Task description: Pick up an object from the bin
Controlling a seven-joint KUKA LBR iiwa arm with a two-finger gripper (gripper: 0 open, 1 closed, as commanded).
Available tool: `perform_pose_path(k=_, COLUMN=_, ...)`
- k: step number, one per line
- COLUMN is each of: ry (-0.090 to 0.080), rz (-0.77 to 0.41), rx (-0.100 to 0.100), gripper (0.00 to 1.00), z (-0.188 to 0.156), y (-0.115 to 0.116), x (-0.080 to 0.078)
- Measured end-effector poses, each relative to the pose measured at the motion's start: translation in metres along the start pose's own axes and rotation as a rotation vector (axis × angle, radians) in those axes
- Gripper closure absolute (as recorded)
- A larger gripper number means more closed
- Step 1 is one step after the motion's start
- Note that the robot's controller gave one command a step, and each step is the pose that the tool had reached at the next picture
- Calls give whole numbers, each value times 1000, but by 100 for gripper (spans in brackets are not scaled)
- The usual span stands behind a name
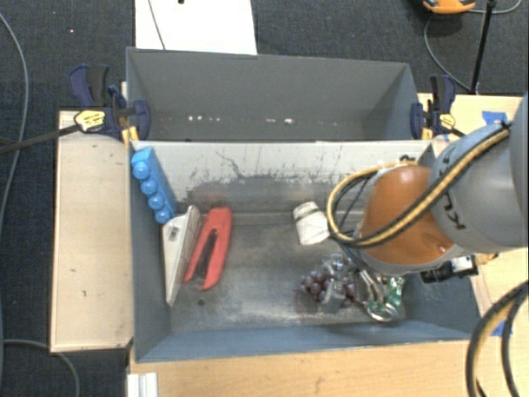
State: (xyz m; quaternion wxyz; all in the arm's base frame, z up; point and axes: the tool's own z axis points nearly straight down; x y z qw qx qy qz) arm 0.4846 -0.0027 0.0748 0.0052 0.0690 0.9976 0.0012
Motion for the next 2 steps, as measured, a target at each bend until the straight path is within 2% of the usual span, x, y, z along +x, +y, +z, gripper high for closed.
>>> perform_pose_path(k=2, ry=5, rz=0, rx=0, gripper=100, z=-17, y=0, x=1)
